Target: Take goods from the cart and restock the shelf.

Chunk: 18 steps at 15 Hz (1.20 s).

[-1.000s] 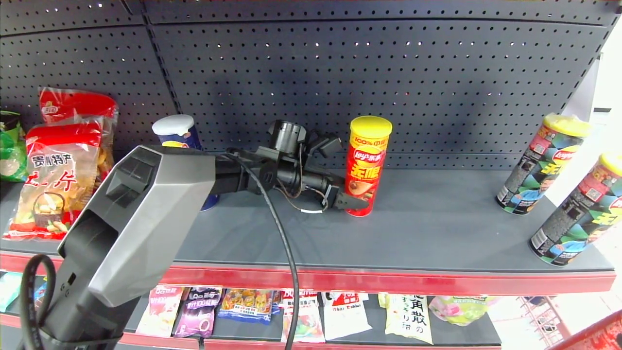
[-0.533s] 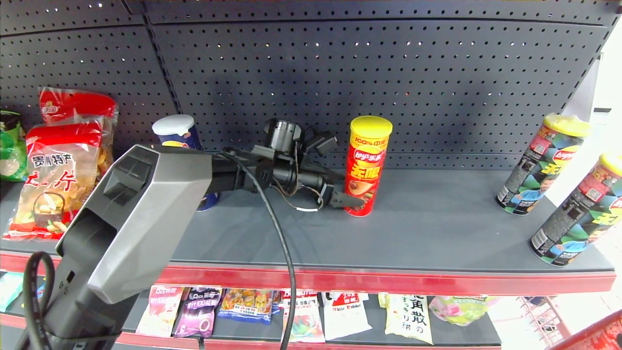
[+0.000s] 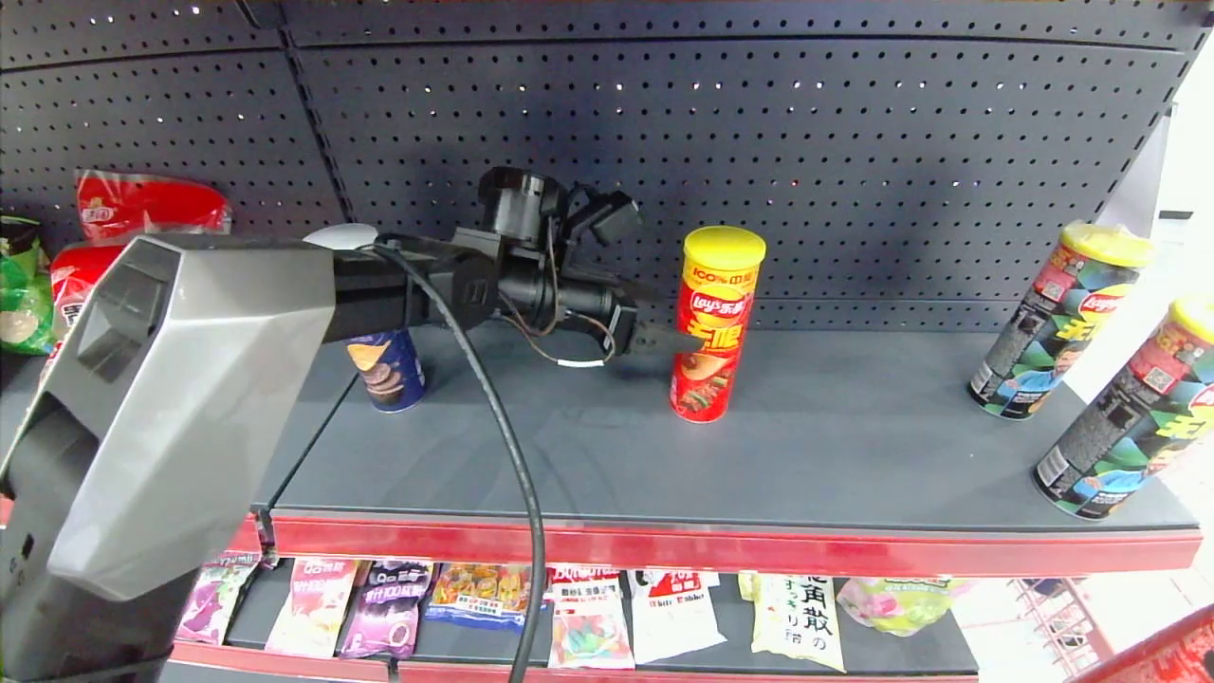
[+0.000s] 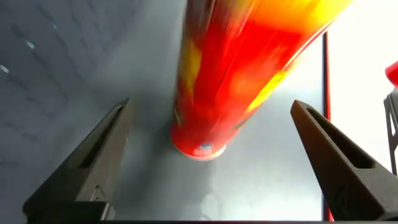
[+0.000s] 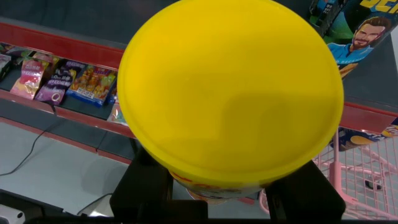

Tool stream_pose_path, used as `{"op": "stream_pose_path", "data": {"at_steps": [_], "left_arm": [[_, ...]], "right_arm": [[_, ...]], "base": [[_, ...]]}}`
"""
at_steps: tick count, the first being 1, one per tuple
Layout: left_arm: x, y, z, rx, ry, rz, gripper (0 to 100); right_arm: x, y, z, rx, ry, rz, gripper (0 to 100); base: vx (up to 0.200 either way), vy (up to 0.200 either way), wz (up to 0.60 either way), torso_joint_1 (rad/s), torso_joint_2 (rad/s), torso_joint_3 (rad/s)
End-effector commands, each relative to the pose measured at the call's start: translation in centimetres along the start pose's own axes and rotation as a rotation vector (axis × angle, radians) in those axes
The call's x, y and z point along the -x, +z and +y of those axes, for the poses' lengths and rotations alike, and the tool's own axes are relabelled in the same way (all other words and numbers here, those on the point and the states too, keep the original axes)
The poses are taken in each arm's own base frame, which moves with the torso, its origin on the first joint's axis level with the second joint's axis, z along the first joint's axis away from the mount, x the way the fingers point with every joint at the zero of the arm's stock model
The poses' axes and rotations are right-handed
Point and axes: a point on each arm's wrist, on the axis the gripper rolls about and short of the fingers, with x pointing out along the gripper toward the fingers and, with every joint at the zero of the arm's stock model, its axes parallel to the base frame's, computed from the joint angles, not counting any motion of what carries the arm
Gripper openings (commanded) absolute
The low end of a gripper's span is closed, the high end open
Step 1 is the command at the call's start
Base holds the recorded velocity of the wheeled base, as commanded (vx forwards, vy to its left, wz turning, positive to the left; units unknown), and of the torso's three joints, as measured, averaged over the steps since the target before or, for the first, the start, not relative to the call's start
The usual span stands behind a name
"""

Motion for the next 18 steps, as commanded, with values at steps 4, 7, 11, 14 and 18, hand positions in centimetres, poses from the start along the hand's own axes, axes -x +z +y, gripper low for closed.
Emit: {"op": "stream_pose_path", "data": {"at_steps": [4,7,11,14,18], "left_arm": [[1.3,1.3,-0.8,-0.052,0.008,-0.051,100],[1.3,0.8,-0.9,-0.058,0.009,-0.062,100],[1.2,0.9,-1.1,-0.054,0.004,-0.064,100],[1.1,0.9,-1.2,-0.058,0.001,-0.064,100],[0.7,0.7,-1.3,-0.056,-0.004,-0.061,100]], "right_arm": [[0.0,0.0,0.0,0.001,0.000,-0.002,0],[0.0,0.0,0.0,0.001,0.000,-0.002,0],[0.1,0.1,0.0,0.001,0.000,-0.003,0],[0.1,0.2,0.0,0.001,0.000,-0.005,0],[0.2,0.1,0.0,0.001,-0.002,-0.011,0]], "base": [[0.000,0.000,0.00,0.000,0.00,0.000],[0.000,0.000,0.00,0.000,0.00,0.000],[0.000,0.000,0.00,0.000,0.00,0.000],[0.000,0.000,0.00,0.000,0.00,0.000],[0.000,0.000,0.00,0.000,0.00,0.000]]}}
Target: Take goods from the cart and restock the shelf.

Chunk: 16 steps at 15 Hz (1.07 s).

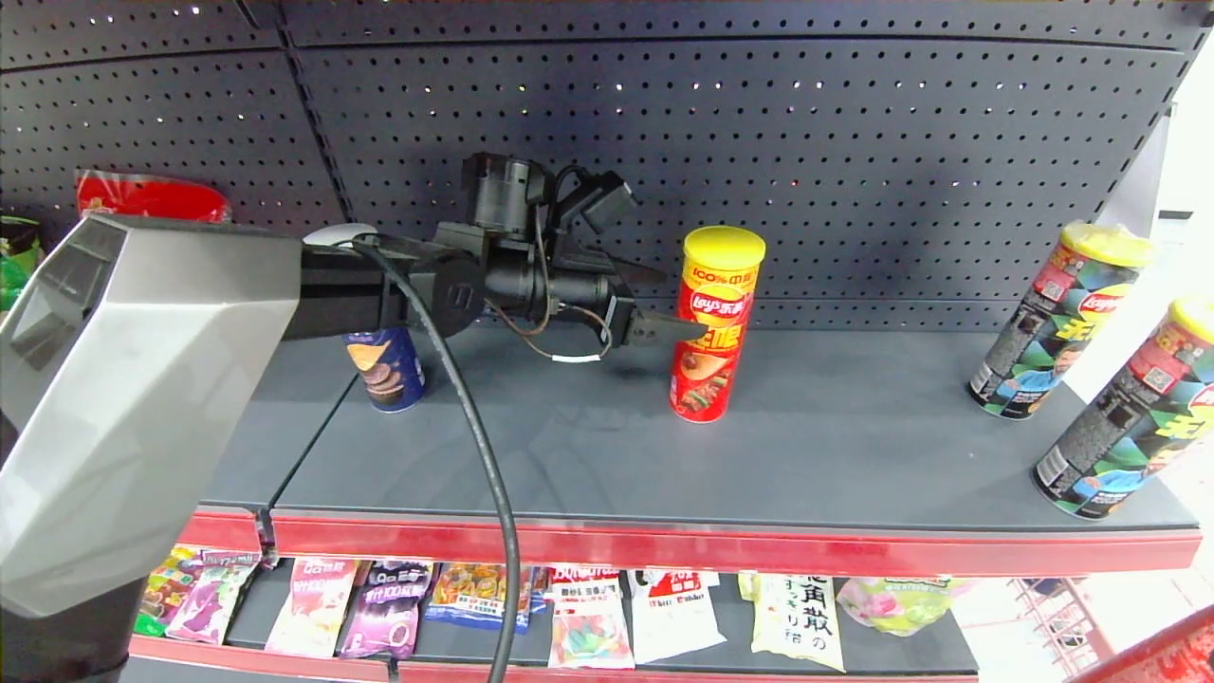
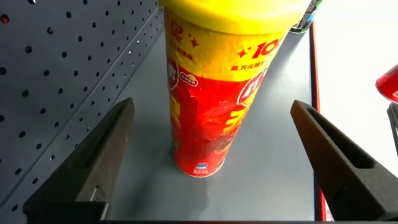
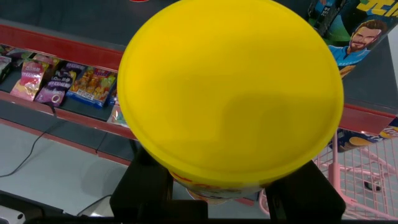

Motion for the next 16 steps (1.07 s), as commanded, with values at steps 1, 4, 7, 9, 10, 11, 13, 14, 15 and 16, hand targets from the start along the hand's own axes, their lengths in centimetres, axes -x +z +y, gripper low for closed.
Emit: {"op": "stream_pose_path", "data": {"at_steps": [1,4,7,9,10,11,13,14,15,16], "left_arm": [[-0.5,-0.1,-0.2,0.001,-0.009,0.000,100],[-1.2,-0.5,-0.1,-0.015,-0.010,-0.014,100],[-1.6,-0.7,0.1,-0.014,-0.005,-0.024,100],[-1.9,-0.6,0.0,-0.005,-0.008,-0.035,100],[-2.2,-0.7,0.1,-0.001,-0.010,-0.036,100],[-2.3,-0.7,0.2,-0.007,-0.008,-0.044,100],[-2.5,-0.7,0.2,-0.010,-0.011,-0.048,100],[-2.6,-0.7,0.2,-0.010,-0.013,-0.047,100],[-2.6,-0.9,0.3,-0.007,-0.012,-0.045,100],[-2.8,-1.0,0.3,-0.008,-0.013,-0.045,100]], "right_arm": [[0.1,0.0,0.0,0.001,-0.004,-0.005,0],[0.1,0.0,0.0,0.001,-0.004,-0.005,0],[0.1,0.0,0.0,0.000,-0.008,-0.004,0],[0.1,0.0,0.0,0.000,-0.009,-0.004,0],[0.1,0.0,0.0,0.000,-0.009,-0.004,0],[0.1,0.0,0.0,-0.001,-0.009,-0.003,0],[0.1,0.0,0.0,0.000,-0.009,-0.004,0],[0.1,0.0,0.0,0.001,-0.009,-0.004,0],[0.1,0.0,0.0,0.001,-0.010,-0.006,0],[0.1,0.0,0.0,0.001,-0.010,-0.006,0]], "base": [[0.000,0.000,0.00,0.000,0.00,0.000],[0.000,0.000,0.00,0.000,0.00,0.000],[0.000,0.000,0.00,0.000,0.00,0.000],[0.000,0.000,0.00,0.000,0.00,0.000],[0.000,0.000,0.00,0.000,0.00,0.000],[0.000,0.000,0.00,0.000,0.00,0.000],[0.000,0.000,0.00,0.000,0.00,0.000],[0.000,0.000,0.00,0.000,0.00,0.000],[0.000,0.000,0.00,0.000,0.00,0.000],[0.000,0.000,0.00,0.000,0.00,0.000]]}}
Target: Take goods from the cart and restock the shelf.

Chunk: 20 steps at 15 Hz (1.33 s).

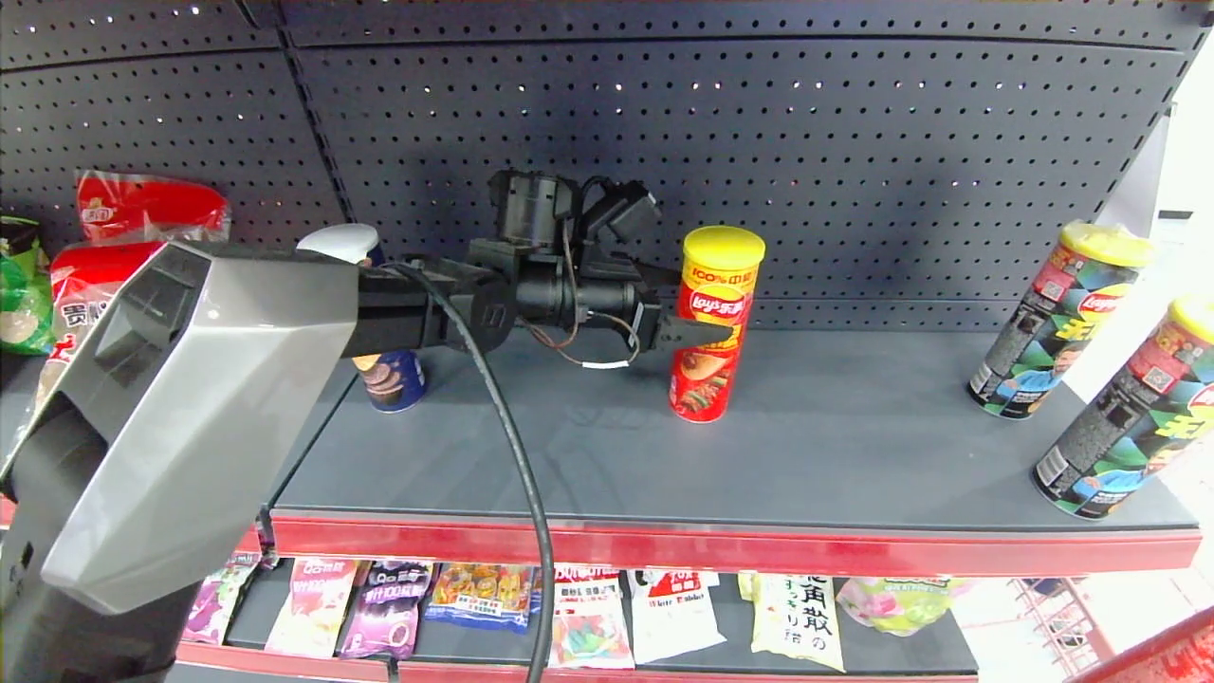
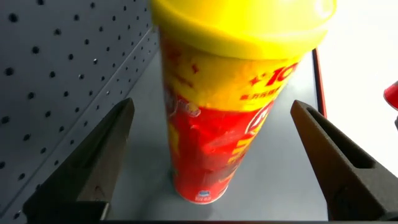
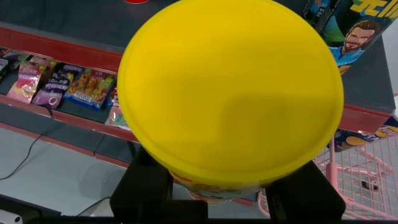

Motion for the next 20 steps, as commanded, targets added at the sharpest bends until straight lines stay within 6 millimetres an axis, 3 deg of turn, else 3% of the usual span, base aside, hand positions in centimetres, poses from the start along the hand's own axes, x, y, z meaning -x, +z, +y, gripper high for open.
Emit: {"op": "stream_pose_path", "data": {"at_steps": [1,8,9,16,20], "left_arm": [[-0.2,-0.3,0.2,0.001,0.000,0.000,100],[-1.5,0.2,0.1,0.016,-0.010,-0.025,100],[-1.5,0.2,0.1,0.016,-0.010,-0.025,0],[-1.6,0.8,-0.4,0.010,-0.019,-0.033,0],[0.7,3.0,-2.3,0.016,-0.021,-0.028,0]], "right_arm": [[0.0,0.0,0.0,0.001,0.001,-0.001,0],[0.0,0.0,0.0,0.001,-0.005,-0.002,0],[0.1,0.1,0.0,0.001,-0.005,-0.005,0],[0.1,0.2,0.0,0.002,-0.005,-0.008,0],[0.2,0.5,0.0,0.001,-0.006,-0.019,0]], "base": [[0.000,0.000,0.00,0.000,0.00,0.000],[0.000,0.000,0.00,0.000,0.00,0.000],[0.000,0.000,0.00,0.000,0.00,0.000],[0.000,0.000,0.00,0.000,0.00,0.000],[0.000,0.000,0.00,0.000,0.00,0.000]]}}
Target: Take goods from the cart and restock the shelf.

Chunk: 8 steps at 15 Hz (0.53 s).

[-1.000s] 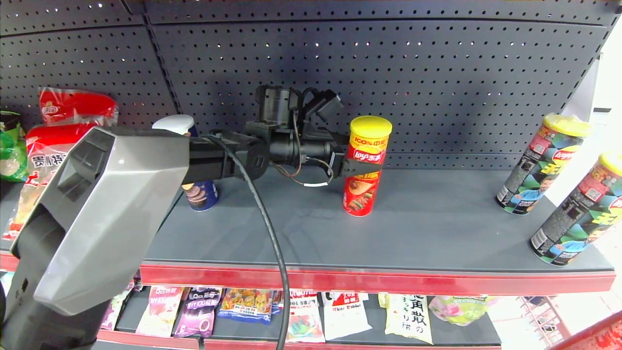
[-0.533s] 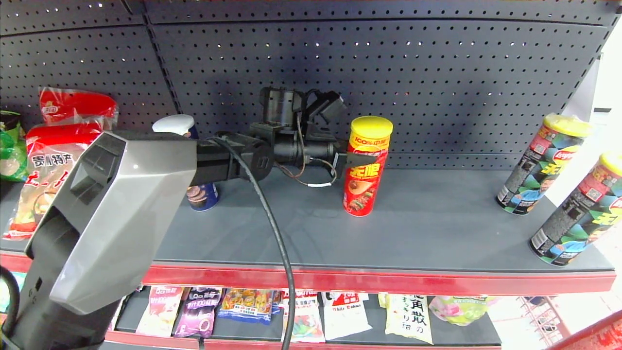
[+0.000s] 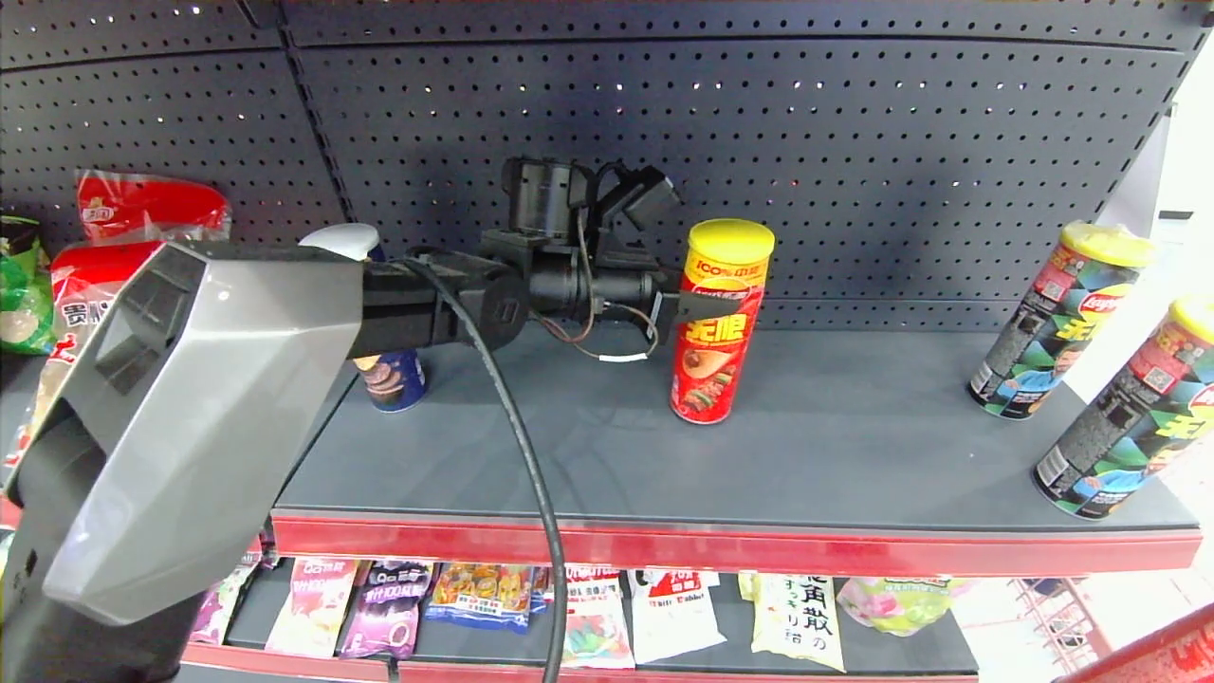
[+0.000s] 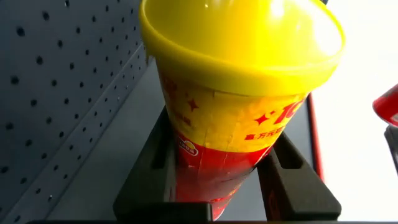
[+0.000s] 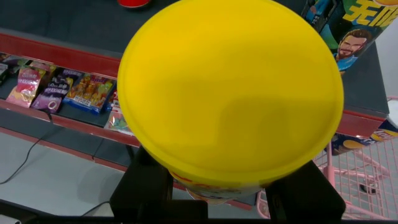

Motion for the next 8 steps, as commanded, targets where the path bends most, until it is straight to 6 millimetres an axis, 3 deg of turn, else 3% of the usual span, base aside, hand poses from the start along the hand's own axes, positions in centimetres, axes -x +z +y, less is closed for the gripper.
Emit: {"op": "stream_pose_path", "data": {"at_steps": [1,3,8], "left_arm": [[2.4,1.4,-2.2,0.020,-0.004,0.020,0],[3.6,0.5,-3.6,0.038,-0.006,0.046,0],[3.7,-1.7,-5.3,0.018,0.024,0.010,0]], "right_arm": [[0.0,0.1,0.0,0.002,0.001,-0.003,0],[0.0,0.1,0.0,0.002,0.001,-0.003,0],[0.1,0.1,0.0,0.000,-0.001,-0.005,0]], "base": [[0.000,0.000,0.00,0.000,0.00,0.000],[0.000,0.000,0.00,0.000,0.00,0.000],[0.000,0.000,0.00,0.000,0.00,0.000]]}}
